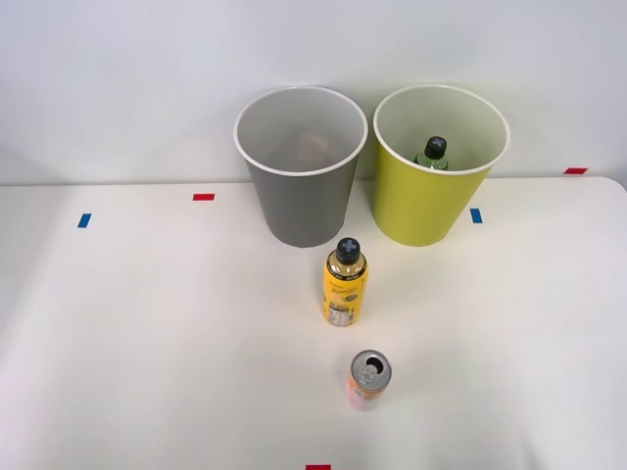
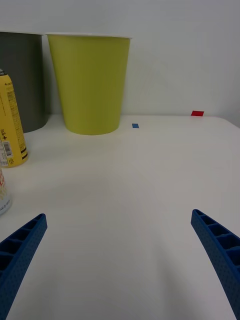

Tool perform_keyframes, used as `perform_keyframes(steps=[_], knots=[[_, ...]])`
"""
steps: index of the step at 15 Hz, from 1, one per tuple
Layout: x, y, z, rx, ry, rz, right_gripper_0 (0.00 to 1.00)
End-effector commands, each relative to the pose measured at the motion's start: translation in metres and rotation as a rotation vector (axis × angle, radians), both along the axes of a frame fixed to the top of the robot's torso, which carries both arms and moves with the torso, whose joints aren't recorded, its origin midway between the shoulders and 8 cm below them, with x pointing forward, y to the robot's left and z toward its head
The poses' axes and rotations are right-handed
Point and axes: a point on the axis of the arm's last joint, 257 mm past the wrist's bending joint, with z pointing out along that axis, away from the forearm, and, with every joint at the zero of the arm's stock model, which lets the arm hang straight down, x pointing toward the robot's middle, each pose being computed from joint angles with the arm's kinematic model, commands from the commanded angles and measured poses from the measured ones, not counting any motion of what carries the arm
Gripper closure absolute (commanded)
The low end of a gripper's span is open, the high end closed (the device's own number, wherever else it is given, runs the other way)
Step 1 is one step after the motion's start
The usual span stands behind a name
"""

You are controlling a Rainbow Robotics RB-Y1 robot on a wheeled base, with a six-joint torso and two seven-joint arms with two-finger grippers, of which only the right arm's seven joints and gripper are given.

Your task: Put cans in the gray bin, plastic bottles in the light green bin

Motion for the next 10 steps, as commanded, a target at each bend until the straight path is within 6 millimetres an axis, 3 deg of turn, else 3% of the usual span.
perform_keyframes(steps=[1,10], knots=[[0.0,0.0,0.0,0.0,0.0,0.0,0.0],[0.0,0.0,0.0,0.0,0.0,0.0,0.0]])
